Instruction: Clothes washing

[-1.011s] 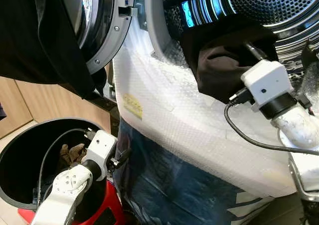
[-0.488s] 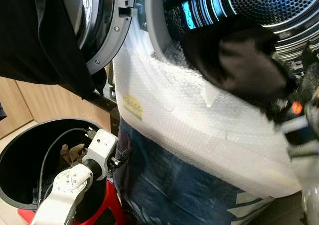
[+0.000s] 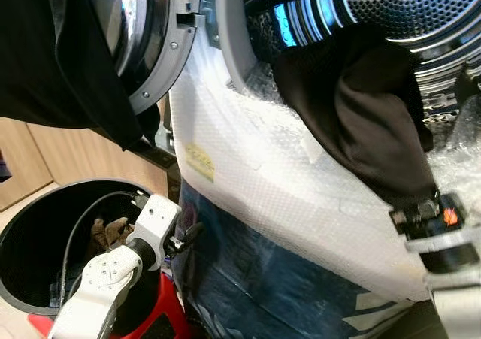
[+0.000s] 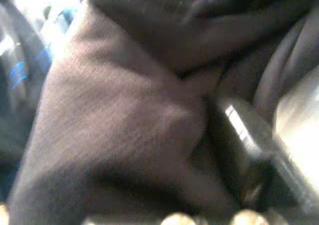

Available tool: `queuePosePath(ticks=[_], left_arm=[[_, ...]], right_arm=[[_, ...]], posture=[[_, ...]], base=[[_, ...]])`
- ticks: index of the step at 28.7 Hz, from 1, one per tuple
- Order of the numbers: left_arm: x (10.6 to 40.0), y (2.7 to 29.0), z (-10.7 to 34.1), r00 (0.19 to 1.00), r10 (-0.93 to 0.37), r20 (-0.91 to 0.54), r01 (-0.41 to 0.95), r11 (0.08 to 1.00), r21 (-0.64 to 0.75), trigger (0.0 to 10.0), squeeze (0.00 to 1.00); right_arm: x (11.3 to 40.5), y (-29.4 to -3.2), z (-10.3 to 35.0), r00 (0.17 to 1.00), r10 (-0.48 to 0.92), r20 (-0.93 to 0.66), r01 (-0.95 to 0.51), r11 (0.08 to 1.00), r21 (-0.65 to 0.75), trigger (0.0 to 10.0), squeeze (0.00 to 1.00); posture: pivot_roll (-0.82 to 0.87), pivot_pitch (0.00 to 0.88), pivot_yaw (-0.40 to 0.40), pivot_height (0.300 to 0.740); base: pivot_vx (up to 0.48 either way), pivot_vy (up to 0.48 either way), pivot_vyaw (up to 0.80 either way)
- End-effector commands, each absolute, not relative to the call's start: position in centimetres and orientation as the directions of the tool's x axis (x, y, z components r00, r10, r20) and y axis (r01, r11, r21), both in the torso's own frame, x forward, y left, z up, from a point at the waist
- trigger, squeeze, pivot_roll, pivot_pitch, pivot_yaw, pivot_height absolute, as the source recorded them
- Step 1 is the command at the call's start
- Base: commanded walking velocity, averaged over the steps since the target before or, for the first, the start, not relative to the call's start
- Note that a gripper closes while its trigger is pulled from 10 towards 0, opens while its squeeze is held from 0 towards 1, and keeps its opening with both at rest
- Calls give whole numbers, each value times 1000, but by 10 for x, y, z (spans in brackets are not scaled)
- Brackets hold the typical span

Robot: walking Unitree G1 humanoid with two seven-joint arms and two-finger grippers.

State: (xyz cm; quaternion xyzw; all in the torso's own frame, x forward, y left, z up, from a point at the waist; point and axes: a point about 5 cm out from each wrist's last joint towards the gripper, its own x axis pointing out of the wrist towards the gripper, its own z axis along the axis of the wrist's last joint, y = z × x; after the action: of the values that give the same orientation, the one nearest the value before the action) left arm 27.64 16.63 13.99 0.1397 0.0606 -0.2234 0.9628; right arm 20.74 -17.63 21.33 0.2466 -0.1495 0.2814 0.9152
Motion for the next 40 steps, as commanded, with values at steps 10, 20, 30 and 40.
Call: queuePosePath(ticks=[10,20,30,40], left_arm=[[278,160,145,885,-437,-158,464,850,250,10000,0],[280,161,147,897,-422,-130,441,864,243,10000,0],[267,121,156,665,-695,-275,709,471,525,10000,0],[250,73,192,459,-865,-203,521,77,850,10000,0]], right_arm=[[189,-163,186,686,689,235,-728,645,232,10000,0],[218,-169,217,775,417,474,-599,724,342,10000,0],[230,-143,254,675,445,589,-689,667,285,10000,0],[242,-135,258,650,480,588,-716,647,262,10000,0]], posture=[[117,29,-118,740],[116,28,-121,740],[127,32,-127,740],[145,25,-130,740]], base=[[0,0,0],[0,0,0],[0,0,0],[0,0,0]])
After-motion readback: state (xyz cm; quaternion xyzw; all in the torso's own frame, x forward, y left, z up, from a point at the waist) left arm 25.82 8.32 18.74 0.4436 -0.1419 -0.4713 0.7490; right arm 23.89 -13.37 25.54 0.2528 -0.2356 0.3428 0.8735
